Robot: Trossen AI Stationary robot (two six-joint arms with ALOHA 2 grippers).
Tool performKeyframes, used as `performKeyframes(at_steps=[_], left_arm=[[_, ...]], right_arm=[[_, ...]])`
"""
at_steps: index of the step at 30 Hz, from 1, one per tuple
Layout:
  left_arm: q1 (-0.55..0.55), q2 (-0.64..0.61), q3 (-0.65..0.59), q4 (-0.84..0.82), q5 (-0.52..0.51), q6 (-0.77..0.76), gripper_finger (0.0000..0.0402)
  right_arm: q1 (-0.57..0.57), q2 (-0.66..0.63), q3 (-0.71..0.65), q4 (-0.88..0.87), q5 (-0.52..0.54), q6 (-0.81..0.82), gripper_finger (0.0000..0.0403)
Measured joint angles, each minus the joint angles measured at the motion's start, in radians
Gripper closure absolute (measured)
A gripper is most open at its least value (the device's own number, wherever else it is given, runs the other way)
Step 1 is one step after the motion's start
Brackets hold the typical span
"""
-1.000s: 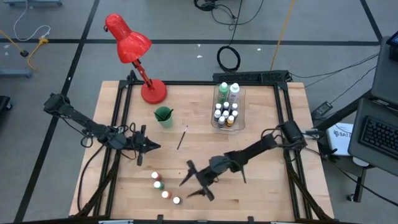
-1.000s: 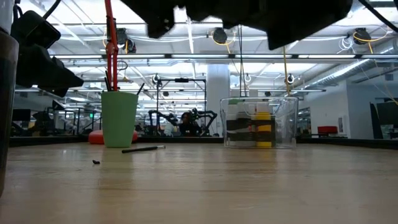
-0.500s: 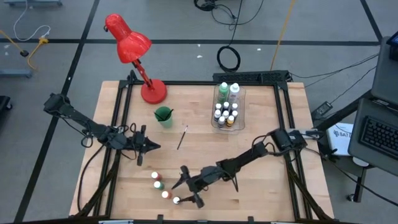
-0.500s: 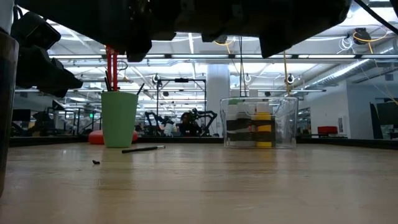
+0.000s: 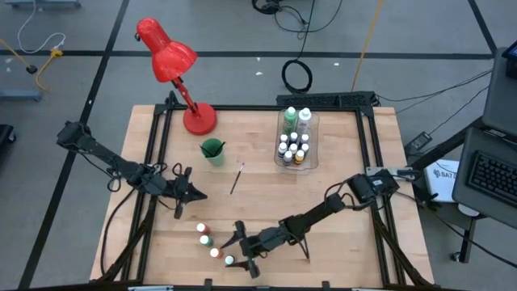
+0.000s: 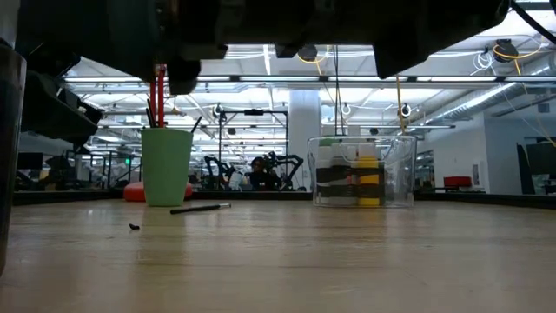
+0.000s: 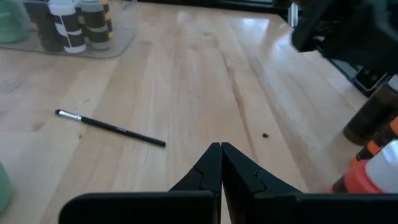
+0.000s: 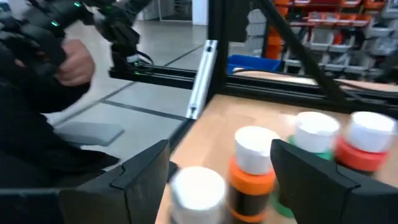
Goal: Pick & Place Paint Supplies
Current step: Put the small black paint bottle into the transparent bin
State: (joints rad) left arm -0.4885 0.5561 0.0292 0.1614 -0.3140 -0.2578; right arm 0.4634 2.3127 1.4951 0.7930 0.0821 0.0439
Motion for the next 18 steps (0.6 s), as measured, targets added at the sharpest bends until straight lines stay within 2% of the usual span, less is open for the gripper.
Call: performKeyframes(at_steps=[9, 15, 18], left_arm=[[0.0, 0.0, 0.0, -0.038, 0.008, -0.007, 0.0394], [0.0, 0.0, 0.0, -0.038, 0.009, -0.007, 0.0394], [0.0, 0.0, 0.0, -0.038, 0.009, -0.007, 0.0394]], right_arm=[[-0.008, 0.014, 0.007, -0.024, -0.003, 0.019, 0.0131], [-0.007, 0.015, 0.007, -0.071, -0.009, 0.012, 0.0155], [-0.008, 0.015, 0.006, -0.07, -0.047, 0.011, 0.017]])
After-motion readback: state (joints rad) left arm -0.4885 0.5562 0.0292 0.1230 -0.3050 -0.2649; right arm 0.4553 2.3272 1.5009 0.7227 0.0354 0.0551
